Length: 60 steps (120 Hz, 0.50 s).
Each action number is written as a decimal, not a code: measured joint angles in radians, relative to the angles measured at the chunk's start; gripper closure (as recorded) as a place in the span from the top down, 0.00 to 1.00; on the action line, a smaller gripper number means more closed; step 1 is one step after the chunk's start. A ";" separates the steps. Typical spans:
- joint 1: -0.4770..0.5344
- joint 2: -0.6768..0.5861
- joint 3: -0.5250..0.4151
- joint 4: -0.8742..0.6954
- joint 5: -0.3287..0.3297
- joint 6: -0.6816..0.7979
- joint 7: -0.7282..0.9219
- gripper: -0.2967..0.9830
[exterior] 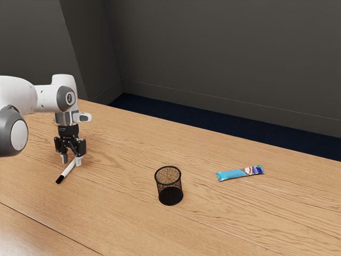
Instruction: Put the marker into the pen holder.
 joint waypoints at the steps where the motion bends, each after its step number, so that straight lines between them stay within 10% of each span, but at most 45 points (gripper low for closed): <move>1: 0.000 0.000 0.000 0.000 0.000 0.000 0.000 0.57; 60: 0.000 0.000 0.000 -0.007 0.009 0.006 0.012 0.19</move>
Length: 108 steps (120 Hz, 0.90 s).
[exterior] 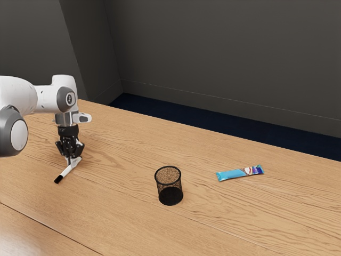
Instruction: Put the marker into the pen holder.
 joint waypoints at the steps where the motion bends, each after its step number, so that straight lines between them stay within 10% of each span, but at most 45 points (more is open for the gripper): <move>1: 0.000 0.000 0.000 0.000 0.000 0.001 0.000 0.19; 30: -0.054 -0.313 -0.066 -0.266 0.092 0.143 -0.005 0.15; 66: -0.201 -0.838 -0.203 -0.809 0.182 0.810 -0.060 0.15; 108: -0.181 -0.973 -0.399 -1.000 -0.293 1.156 -0.142 0.15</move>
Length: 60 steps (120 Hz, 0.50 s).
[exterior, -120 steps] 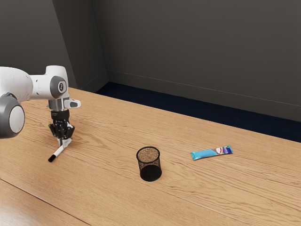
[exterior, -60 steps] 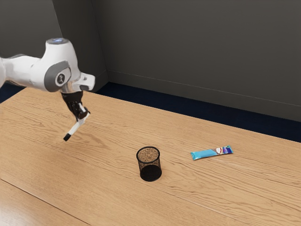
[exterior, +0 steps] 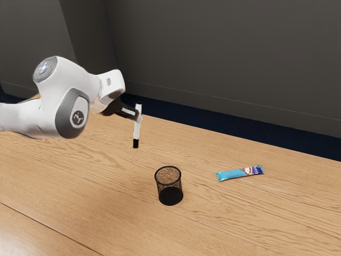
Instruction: Put the marker into the pen holder.
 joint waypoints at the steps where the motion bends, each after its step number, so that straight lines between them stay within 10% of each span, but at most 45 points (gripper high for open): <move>1: 0.000 0.001 -0.004 -0.002 -0.010 0.003 -0.001 0.15; 22: -0.003 0.026 -0.069 -0.012 -0.138 0.048 -0.016 0.15; 60: -0.028 0.106 -0.083 -0.006 -0.169 0.099 -0.030 0.15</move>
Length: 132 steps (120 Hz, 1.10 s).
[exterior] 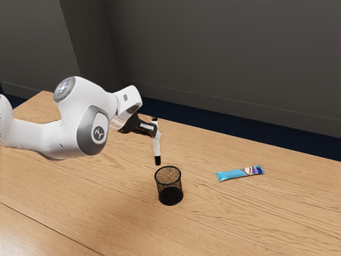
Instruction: Put the marker into the pen holder.
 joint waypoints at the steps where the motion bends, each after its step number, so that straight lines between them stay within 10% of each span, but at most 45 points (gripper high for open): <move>1: 0.000 0.002 0.000 0.000 0.000 0.001 0.000 0.15; 40: -0.012 0.053 -0.014 0.013 0.002 0.017 -0.006 0.16; 86: -0.060 0.043 0.100 0.104 -0.003 -0.052 -0.017 0.65; 114: 0.064 0.132 0.288 0.891 0.434 -0.814 -0.163 0.73; 132: 0.093 0.108 0.349 1.004 0.559 -1.163 -0.240 0.75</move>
